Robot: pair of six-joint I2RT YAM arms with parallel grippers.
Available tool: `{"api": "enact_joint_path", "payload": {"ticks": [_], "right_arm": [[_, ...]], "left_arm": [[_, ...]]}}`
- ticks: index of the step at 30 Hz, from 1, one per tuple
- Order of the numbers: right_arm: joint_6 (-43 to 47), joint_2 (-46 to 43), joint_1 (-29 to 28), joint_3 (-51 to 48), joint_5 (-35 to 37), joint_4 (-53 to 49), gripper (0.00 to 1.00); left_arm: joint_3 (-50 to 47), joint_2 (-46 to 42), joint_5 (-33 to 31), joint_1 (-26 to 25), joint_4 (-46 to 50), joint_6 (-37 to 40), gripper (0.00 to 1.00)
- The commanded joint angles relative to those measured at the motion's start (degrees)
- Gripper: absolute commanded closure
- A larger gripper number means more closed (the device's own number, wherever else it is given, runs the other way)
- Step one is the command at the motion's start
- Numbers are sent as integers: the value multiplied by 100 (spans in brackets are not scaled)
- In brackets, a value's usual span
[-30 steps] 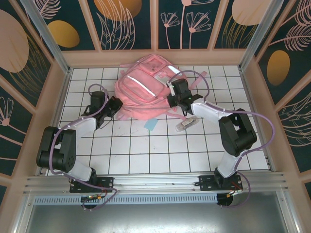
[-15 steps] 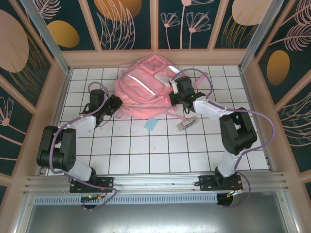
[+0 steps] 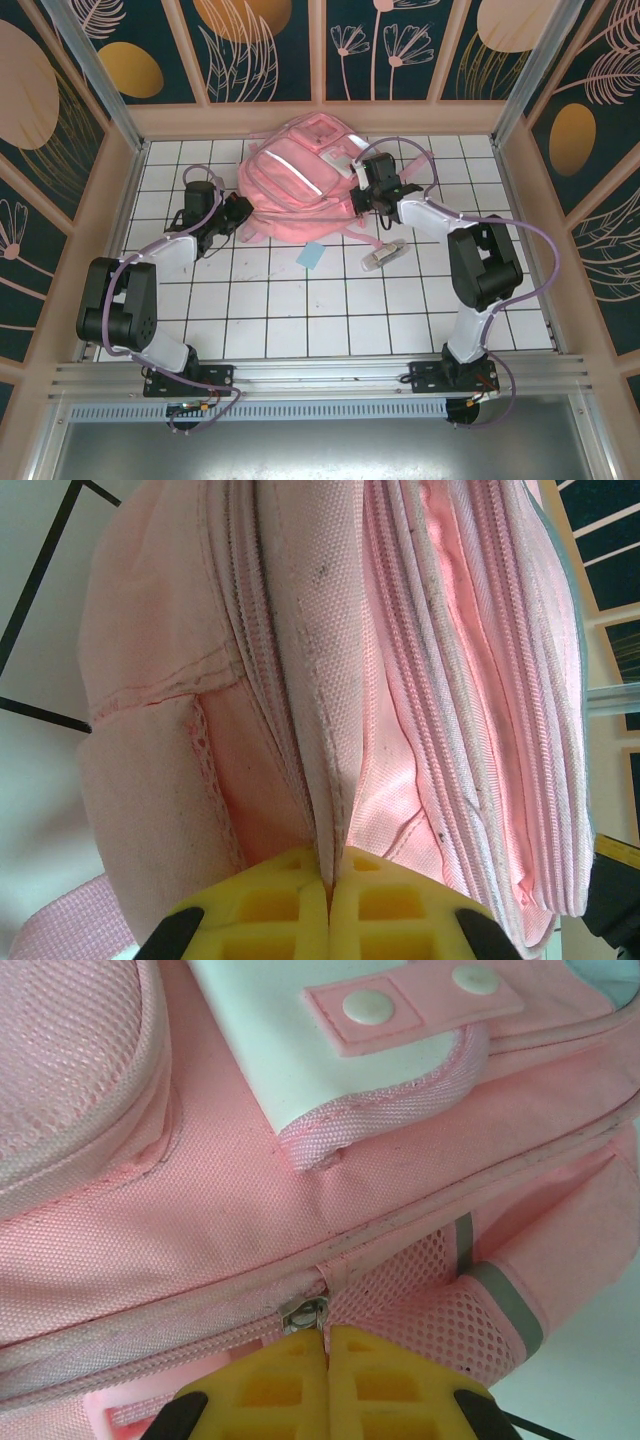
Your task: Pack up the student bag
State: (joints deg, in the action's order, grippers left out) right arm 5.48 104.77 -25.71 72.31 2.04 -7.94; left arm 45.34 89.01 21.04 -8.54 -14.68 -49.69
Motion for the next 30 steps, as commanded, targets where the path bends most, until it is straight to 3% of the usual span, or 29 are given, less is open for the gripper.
{"api": "enact_joint_path", "payload": {"ticks": [1, 6, 11, 15, 18, 24, 30], "right_arm": [[-102, -32, 500, 102, 885, -145, 100], [141, 85, 580, 170, 1518, -221, 100], [4, -9, 566, 222, 847, -322, 100], [-362, -208, 473, 460, 91, -758, 57], [-606, -432, 345, 586, -92, -1041, 42], [-1098, -608, -241, 794, -806, -1270, 40], [-1407, -98, -979, 1204, -995, -1267, 39]], "left_arm": [[211, -53, -583, 300, -126, 150, 100], [308, -32, -589, 300, -27, 248, 100], [311, -59, -566, 300, 2, 262, 100], [212, -64, -286, 300, -219, 73, 100], [34, -123, -103, 292, -443, -137, 100], [-500, -248, 73, 165, -993, -533, 100], [-744, -114, 66, 45, -1200, -572, 100]]}}
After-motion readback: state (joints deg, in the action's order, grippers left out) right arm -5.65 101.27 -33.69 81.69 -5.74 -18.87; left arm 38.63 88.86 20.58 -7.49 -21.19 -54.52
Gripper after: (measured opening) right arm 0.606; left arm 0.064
